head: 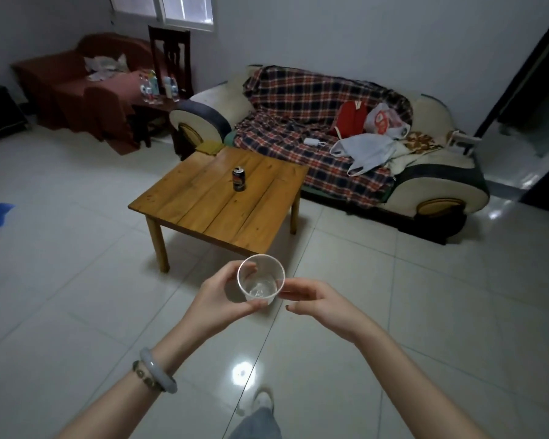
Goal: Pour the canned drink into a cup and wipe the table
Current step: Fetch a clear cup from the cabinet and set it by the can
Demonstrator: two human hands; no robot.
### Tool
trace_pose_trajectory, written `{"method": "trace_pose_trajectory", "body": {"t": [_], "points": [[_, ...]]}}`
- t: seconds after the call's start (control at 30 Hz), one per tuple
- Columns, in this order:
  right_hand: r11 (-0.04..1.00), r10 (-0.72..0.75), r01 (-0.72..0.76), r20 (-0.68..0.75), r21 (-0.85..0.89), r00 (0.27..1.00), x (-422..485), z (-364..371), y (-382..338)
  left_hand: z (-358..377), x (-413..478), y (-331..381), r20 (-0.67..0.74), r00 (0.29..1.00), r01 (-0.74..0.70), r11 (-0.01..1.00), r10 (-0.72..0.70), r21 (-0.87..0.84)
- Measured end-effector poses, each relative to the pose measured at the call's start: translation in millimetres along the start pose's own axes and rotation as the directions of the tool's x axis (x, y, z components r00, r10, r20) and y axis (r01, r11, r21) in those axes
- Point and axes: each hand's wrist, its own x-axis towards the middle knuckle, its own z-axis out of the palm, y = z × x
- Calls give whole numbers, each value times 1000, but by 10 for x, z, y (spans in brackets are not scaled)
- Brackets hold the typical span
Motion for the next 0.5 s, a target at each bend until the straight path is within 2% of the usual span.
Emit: {"method": "trace_pose_trajectory", "body": {"t": [0.37, 0.5], "points": [[999, 21, -18, -95, 34, 995, 1330, -1534, -238, 280, 2178, -133, 65, 997, -38, 999, 38, -8], [999, 27, -25, -86, 34, 996, 1728, -2052, -173, 460, 2781, -200, 90, 993, -72, 997, 70, 15]]}}
